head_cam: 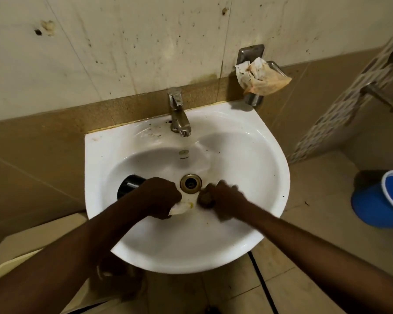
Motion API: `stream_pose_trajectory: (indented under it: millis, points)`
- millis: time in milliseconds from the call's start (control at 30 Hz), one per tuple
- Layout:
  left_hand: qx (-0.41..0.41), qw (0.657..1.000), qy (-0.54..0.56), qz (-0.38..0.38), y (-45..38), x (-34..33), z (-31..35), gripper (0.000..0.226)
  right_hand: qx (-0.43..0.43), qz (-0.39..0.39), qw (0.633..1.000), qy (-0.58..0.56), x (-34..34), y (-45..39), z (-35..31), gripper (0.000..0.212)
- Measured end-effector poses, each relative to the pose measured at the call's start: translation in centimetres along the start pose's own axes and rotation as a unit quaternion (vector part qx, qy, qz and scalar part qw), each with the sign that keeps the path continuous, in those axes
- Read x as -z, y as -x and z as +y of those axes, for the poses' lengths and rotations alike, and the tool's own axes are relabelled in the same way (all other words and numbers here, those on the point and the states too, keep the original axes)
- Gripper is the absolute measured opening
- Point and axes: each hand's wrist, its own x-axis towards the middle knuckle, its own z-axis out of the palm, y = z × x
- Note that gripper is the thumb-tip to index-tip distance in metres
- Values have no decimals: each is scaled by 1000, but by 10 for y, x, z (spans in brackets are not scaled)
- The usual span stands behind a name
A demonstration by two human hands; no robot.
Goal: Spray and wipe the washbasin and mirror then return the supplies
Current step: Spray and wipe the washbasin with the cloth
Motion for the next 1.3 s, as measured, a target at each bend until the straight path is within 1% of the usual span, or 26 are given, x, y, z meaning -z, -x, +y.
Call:
stream_pose_trajectory:
  millis: [33,133,200,267,300,333,367,433,467,500,533,633,667,700,767,833,867,900,933,967,1000,1033,1133,1167,1233,1300]
  points:
    - [-19,1000,-2,-16,2,-1,0,31,28,-46,998,23,-6,4,-6,51]
    - [-60,998,1,-20,9,-5,1,48,34,-73,994,79,28,12,3,47]
    - [-71,997,-4,-16,12,-6,0,56,86,-155,981,77,52,19,20,45]
    - [-63,998,-13,-16,15,-9,-3,53,156,-223,959,81,60,27,29,53]
    - [-46,999,-15,-6,17,-11,-6,53,180,-219,953,107,55,28,26,56]
    - [-22,999,-24,13,18,-14,-8,53,187,-185,955,136,43,25,17,57]
    - [6,998,-46,34,19,-15,-10,51,181,-129,964,146,28,19,6,57]
    - [68,993,-92,37,18,-15,-12,40,173,-3,977,124,1,1,-22,53]
    - [88,991,-102,25,17,-15,-11,34,175,37,978,105,-5,-6,-33,50]
    - [99,989,-109,17,15,-13,-10,31,185,48,978,84,-4,-13,-37,50]
    - [112,988,-109,10,14,-11,-11,29,204,22,976,70,1,-18,-32,49]
    - [158,980,-119,12,14,-2,-20,26,281,-124,949,68,19,-8,1,49]
    - [160,978,-129,17,14,-2,-22,26,305,-148,938,77,18,-3,11,52]
    - [162,977,-138,14,16,0,-24,27,322,-147,931,89,15,0,13,53]
    - [177,974,-143,18,21,6,-26,27,340,-93,932,90,7,-2,-6,52]
    - [224,964,-135,48,27,16,-30,28,358,-26,932,53,-13,-17,-56,46]
    - [252,958,-122,59,30,21,-32,29,341,16,940,20,-25,-26,-88,42]
    - [270,955,-103,64,33,25,-35,30,292,76,953,-31,-38,-34,-121,39]
    - [279,954,-83,67,36,28,-38,32,199,138,966,-89,-46,-39,-150,37]
    - [285,954,-65,68,37,30,-42,34,97,194,965,-148,-51,-41,-171,35]
    - [291,953,-49,67,39,32,-46,37,28,235,953,-188,-55,-42,-181,33]
    - [296,952,-40,65,41,33,-48,38,32,254,948,-191,-61,-41,-182,31]
    - [305,948,-26,85,42,33,-51,35,203,244,929,-188,-66,-37,-153,32]
    - [310,947,-21,88,42,34,-51,34,233,244,923,-183,-64,-36,-147,33]
    - [318,944,-10,91,38,33,-49,33,200,262,929,-166,-57,-45,-148,31]
    - [314,945,-12,96,32,27,-47,33,161,299,925,-171,-43,-60,-152,30]
